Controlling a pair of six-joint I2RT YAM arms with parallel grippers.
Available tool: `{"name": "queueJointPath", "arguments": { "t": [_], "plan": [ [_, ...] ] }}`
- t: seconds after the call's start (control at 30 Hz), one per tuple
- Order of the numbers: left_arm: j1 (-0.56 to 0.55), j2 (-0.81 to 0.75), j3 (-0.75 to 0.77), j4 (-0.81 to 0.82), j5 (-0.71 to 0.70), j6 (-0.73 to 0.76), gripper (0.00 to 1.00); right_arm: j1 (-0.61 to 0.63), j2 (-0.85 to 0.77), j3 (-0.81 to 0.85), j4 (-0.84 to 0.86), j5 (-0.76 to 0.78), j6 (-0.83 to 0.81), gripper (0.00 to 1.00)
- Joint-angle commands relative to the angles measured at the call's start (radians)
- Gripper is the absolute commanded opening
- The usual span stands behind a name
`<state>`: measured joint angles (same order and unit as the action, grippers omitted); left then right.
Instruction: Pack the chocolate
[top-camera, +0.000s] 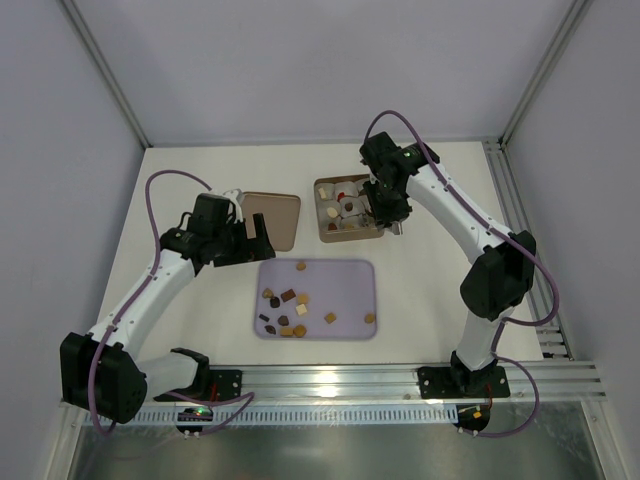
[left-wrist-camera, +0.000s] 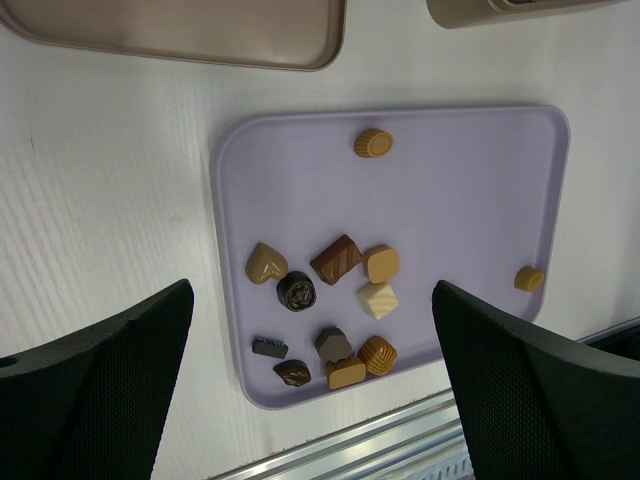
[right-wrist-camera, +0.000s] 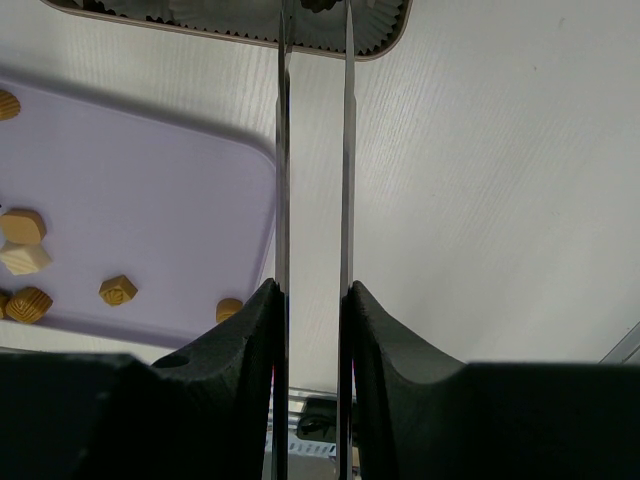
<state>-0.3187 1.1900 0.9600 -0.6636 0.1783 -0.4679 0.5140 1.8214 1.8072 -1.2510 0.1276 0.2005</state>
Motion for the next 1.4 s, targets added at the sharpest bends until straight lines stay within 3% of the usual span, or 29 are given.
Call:
{"name": "queueJointPath", "arguments": {
  "t": [0.0, 1.37],
  "plan": [
    [-0.002, 0.002, 0.003, 0.012, -0.002, 0.000, 1.00, -0.005, -0.047, 0.023, 0.012, -0.006, -0.004, 0.34],
    [-0.002, -0.001, 0.005, 0.010, -0.002, -0.002, 1.00, -0.003, -0.063, 0.049, -0.014, 0.007, -0.003, 0.38]
  ]
}}
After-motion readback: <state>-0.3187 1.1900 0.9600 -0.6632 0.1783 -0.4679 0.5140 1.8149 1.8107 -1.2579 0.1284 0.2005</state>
